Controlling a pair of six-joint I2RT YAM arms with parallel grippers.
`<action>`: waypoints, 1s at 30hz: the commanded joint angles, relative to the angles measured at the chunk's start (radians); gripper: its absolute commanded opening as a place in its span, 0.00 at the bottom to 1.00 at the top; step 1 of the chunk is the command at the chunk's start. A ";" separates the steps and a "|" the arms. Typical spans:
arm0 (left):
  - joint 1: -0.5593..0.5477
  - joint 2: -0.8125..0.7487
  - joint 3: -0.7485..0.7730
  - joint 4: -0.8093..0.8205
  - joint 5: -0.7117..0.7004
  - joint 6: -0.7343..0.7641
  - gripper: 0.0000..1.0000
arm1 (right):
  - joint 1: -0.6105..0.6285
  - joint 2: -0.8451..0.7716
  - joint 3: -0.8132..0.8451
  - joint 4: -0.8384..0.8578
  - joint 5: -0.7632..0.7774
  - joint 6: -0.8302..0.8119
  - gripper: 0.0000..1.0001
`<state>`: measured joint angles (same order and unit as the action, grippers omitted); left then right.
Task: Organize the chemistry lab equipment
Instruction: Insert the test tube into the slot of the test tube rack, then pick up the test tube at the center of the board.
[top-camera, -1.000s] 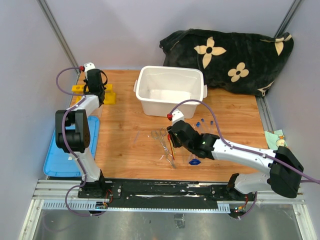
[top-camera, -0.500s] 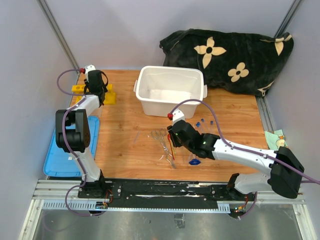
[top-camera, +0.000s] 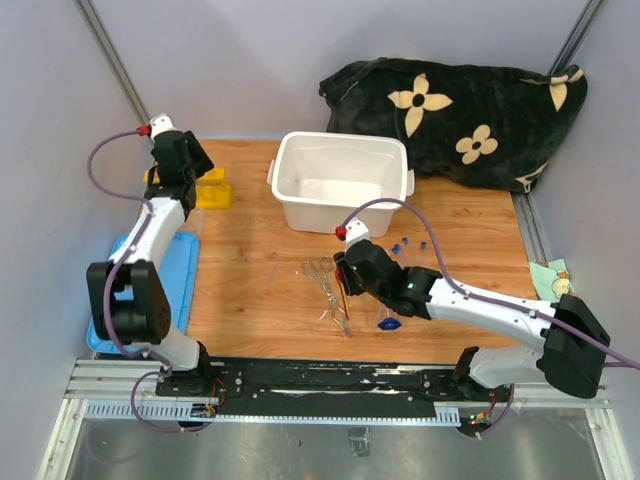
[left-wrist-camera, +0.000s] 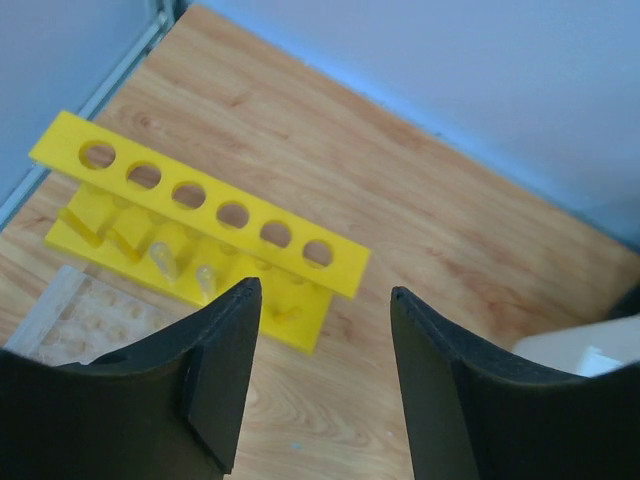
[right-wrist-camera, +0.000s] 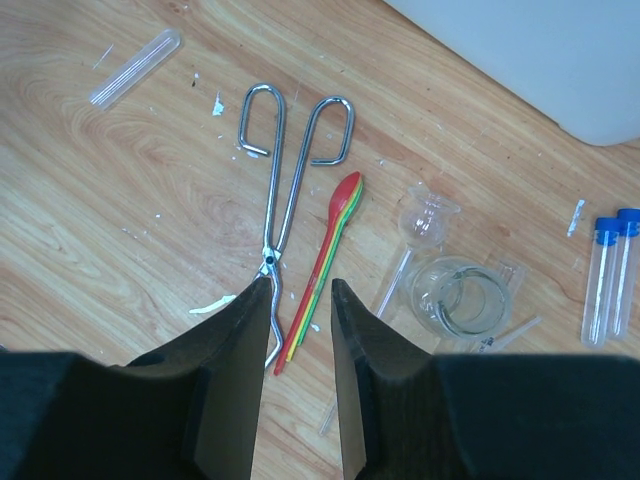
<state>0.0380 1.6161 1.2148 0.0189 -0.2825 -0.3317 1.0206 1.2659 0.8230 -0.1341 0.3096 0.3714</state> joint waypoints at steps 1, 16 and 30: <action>0.007 -0.185 -0.061 -0.038 0.169 -0.096 0.60 | -0.008 0.008 0.046 -0.022 -0.042 0.026 0.33; 0.006 -0.779 -0.289 -0.344 0.458 -0.270 0.64 | 0.041 0.566 0.592 -0.183 -0.275 0.337 0.46; 0.006 -0.885 -0.172 -0.554 0.410 -0.174 0.69 | 0.125 0.895 0.948 -0.429 -0.070 0.573 0.45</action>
<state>0.0380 0.7403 1.0435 -0.4843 0.0990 -0.5194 1.1458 2.1738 1.8076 -0.4797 0.1318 0.8459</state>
